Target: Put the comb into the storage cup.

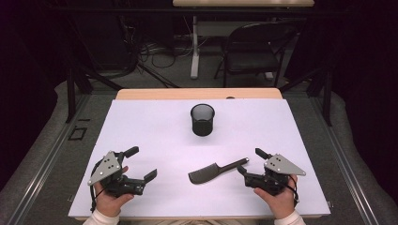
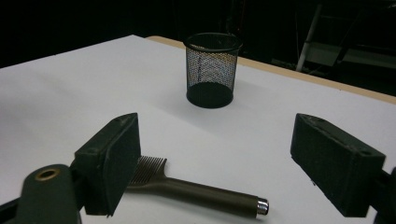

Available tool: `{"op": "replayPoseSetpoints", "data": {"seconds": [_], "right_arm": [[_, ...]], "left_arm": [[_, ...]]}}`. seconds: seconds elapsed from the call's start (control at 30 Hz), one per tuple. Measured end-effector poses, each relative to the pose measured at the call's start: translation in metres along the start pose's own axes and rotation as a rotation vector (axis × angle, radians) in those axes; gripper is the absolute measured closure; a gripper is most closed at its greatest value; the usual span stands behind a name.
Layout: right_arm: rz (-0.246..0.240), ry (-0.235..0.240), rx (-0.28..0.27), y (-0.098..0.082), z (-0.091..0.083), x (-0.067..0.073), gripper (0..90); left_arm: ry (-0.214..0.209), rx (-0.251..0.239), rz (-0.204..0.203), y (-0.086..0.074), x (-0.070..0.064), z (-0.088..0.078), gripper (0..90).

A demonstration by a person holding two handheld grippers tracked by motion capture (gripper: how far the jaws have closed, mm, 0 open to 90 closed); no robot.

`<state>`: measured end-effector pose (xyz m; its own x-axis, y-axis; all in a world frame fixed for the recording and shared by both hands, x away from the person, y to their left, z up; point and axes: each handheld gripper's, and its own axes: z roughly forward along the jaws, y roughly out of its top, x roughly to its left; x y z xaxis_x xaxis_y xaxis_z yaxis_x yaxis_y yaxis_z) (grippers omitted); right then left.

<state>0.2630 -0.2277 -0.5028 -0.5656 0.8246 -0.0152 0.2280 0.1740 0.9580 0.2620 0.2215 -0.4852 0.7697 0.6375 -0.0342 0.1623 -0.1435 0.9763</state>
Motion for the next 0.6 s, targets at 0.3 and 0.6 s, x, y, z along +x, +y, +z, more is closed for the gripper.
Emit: {"op": "replayPoseSetpoints", "data": {"seconds": [0.3, 0.6], "right_arm": [[0.015, -0.032, 0.039, -0.001, 0.006, -0.008, 25.8], [0.032, -0.054, 0.089, -0.003, 0.012, -0.017, 39.2]], "left_arm": [[0.012, 0.009, -0.002, -0.004, -0.001, -0.001, 0.4], [0.034, 0.014, -0.011, -0.004, -0.001, -0.003, 0.7]]}}
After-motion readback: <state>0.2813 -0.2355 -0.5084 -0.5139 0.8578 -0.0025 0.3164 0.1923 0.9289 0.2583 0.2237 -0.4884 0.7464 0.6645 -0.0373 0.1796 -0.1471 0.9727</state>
